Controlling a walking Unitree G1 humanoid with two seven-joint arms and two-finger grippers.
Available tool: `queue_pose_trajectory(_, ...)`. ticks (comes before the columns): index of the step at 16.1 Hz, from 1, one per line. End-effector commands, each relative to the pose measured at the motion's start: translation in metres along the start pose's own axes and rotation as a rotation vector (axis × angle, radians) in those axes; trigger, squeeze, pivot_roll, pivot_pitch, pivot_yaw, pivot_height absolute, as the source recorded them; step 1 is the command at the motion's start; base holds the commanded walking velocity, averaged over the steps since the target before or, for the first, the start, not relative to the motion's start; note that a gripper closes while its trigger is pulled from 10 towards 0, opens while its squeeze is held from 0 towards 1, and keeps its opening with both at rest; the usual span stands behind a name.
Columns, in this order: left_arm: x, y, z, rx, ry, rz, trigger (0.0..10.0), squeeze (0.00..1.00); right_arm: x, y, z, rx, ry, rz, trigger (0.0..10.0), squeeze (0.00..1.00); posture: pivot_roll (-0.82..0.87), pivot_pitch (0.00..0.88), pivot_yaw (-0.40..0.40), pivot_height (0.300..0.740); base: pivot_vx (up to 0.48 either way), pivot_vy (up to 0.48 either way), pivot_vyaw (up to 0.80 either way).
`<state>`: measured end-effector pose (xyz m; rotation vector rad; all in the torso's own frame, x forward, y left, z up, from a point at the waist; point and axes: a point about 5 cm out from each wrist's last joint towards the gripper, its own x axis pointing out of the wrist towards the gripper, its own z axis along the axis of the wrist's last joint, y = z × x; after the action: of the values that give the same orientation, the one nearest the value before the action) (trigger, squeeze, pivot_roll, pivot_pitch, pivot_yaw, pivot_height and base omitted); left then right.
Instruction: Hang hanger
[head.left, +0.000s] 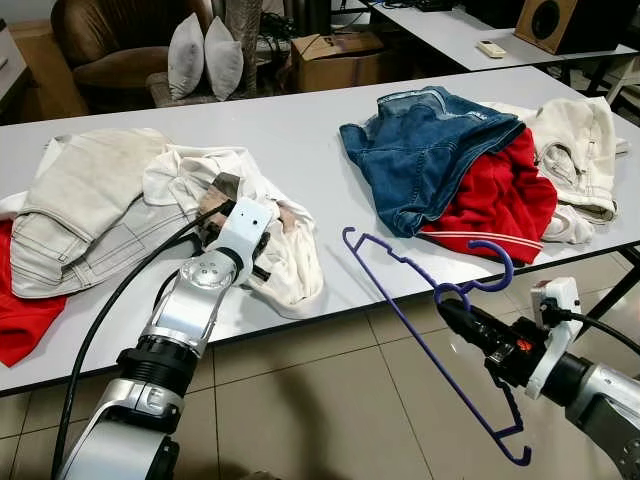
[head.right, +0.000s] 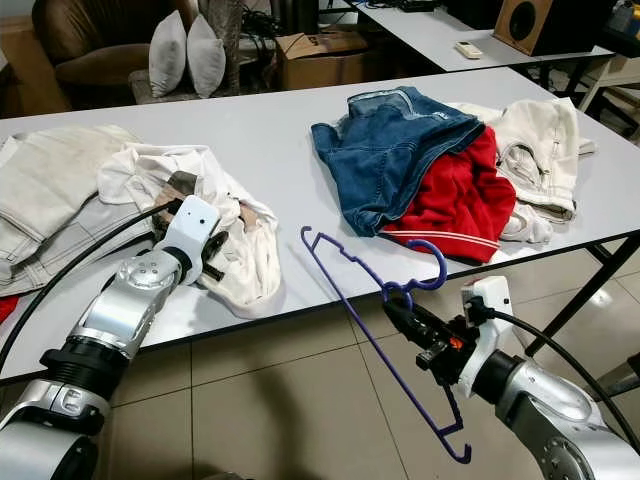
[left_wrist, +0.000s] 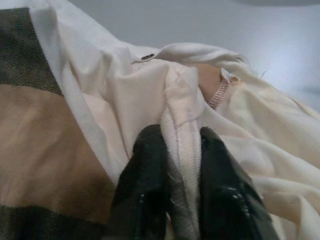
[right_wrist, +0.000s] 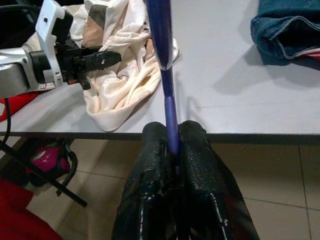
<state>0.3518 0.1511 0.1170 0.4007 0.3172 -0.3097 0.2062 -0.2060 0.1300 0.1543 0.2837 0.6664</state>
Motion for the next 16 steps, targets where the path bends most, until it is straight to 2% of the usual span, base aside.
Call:
queue_pose_trajectory(1,0.000,0.007,0.012,0.002,-0.045,0.021,0.0,0.00,0.003,0.001,0.001,-0.017,-0.005,0.005,10.0,0.00,-0.10,0.000,0.061,0.740,0.000,0.000,0.00)
queue_pose_trajectory(4,-0.002,0.006,0.017,-0.006,-0.087,0.003,0.0,0.00,0.008,0.003,0.002,-0.001,-0.022,0.021,10.0,0.00,-0.09,0.000,0.063,0.740,0.000,0.000,0.00)
queue_pose_trajectory(8,-0.010,-0.003,0.057,0.094,-0.335,-0.076,0.0,0.00,0.023,0.012,-0.002,0.039,-0.028,0.064,10.0,0.00,-0.08,0.000,0.063,0.740,0.000,0.000,0.00)
queue_pose_trajectory(10,-0.019,-0.003,0.073,0.138,-0.406,-0.092,0.0,0.00,0.034,0.013,-0.006,0.052,-0.014,0.065,10.0,0.00,-0.07,0.000,0.063,0.740,0.000,0.000,0.00)
queue_pose_trajectory(12,-0.028,0.003,0.078,0.170,-0.434,-0.071,0.0,0.00,0.044,0.015,-0.009,0.081,0.000,0.086,10.0,0.00,-0.06,0.000,0.057,0.740,0.000,0.000,0.00)
queue_pose_trajectory(15,-0.033,0.008,0.082,0.185,-0.456,-0.055,0.0,0.00,0.050,0.012,-0.017,0.122,0.044,0.088,10.0,0.00,-0.06,0.000,0.051,0.740,0.000,0.000,0.00)
queue_pose_trajectory(16,-0.037,0.010,0.086,0.203,-0.472,-0.055,0.0,0.00,0.055,0.005,-0.025,0.156,0.093,0.056,10.0,0.00,-0.05,0.000,0.045,0.740,0.000,0.000,0.00)
